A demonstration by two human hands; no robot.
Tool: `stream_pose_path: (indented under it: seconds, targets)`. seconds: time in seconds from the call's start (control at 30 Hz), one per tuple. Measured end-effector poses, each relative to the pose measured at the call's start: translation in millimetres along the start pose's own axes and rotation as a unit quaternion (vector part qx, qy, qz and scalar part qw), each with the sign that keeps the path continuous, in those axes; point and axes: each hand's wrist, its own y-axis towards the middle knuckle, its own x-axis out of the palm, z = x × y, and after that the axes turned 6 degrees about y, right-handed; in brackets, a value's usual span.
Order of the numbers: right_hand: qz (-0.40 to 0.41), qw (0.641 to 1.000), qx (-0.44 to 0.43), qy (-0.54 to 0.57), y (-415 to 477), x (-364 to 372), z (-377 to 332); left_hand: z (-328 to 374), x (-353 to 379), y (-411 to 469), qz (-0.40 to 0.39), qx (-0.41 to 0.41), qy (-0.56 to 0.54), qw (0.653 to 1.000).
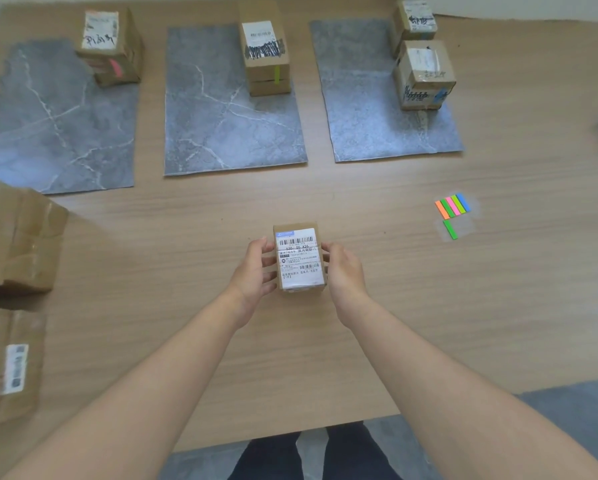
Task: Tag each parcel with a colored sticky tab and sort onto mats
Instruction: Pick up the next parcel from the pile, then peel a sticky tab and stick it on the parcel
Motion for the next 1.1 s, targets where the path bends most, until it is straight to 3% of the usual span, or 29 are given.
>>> stream_pose_path:
  seconds: [0.13,0.3,0.5,0.7,1.1]
  targets:
    - [0.022,1.000,0.003,0.010,-6,-5,-12,14,3,-7,0.022,0.010,0.038,0.999]
    - [0.034,0.998,-0.049,0.036,-19,-19,-38,48,18,-24,0.043,0.106,0.087,0.990]
    - [0.041,0.991,-0.094,0.082,-23,-54,-65,80,59,-44,0.002,0.153,0.114,0.982]
    - [0.038,0.988,-0.107,0.103,0,-106,-78,83,120,-47,-0.033,0.152,0.134,0.979]
    - [0.011,0.993,-0.089,0.079,103,-224,-93,68,263,-1,-0.015,0.096,0.117,0.988]
